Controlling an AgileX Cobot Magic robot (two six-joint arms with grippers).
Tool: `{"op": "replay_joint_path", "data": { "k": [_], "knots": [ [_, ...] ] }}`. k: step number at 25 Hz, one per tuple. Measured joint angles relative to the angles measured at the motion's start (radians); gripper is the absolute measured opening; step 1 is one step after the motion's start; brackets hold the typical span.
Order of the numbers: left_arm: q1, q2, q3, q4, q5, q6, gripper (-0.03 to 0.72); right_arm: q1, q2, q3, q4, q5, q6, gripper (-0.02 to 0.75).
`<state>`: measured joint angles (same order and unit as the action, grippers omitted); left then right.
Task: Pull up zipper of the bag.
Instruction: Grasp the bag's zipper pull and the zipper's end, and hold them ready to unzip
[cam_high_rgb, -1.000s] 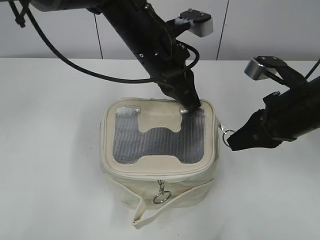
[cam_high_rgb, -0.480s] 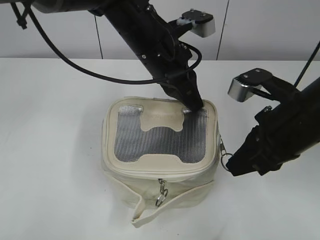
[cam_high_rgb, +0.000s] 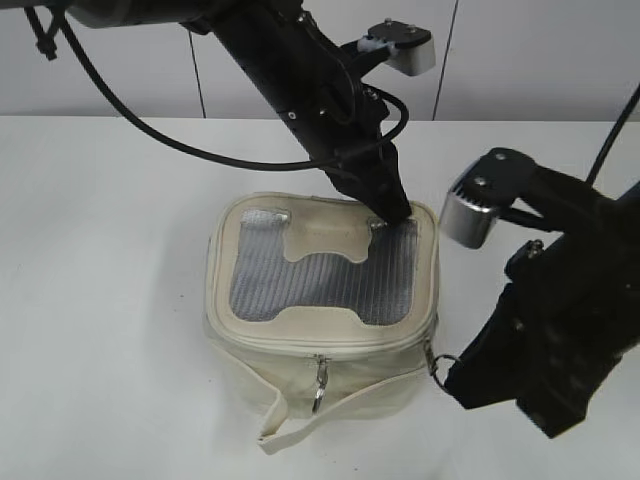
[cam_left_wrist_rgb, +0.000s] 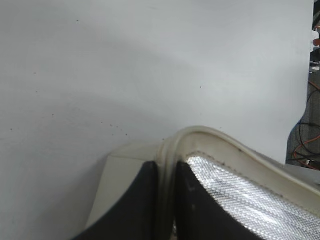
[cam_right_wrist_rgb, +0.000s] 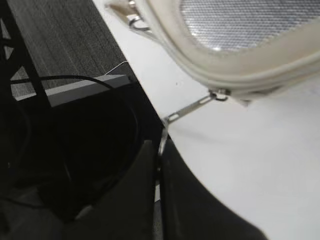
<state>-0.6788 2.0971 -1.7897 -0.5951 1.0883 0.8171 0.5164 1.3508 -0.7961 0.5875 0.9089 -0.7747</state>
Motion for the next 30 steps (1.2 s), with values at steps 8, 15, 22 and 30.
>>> {"op": "replay_joint_path", "data": {
  "k": [8, 15, 22, 30],
  "knots": [
    [0.000, 0.000, 0.000, -0.002, 0.003, -0.009, 0.071, 0.212, 0.054, -0.001, 0.040, -0.128, 0.006, 0.008],
    [0.000, 0.000, 0.000, -0.004, 0.018, -0.010, 0.071, 0.329, 0.201, -0.103, 0.095, -0.196, -0.027, 0.008],
    [0.000, 0.000, 0.001, -0.005, 0.032, -0.010, 0.070, 0.341, 0.224, -0.153, 0.106, -0.192, -0.035, 0.008],
    [0.000, 0.000, 0.001, -0.003, -0.007, -0.044, 0.076, 0.360, 0.220, -0.158, 0.080, -0.156, 0.144, 0.275]
  ]
}}
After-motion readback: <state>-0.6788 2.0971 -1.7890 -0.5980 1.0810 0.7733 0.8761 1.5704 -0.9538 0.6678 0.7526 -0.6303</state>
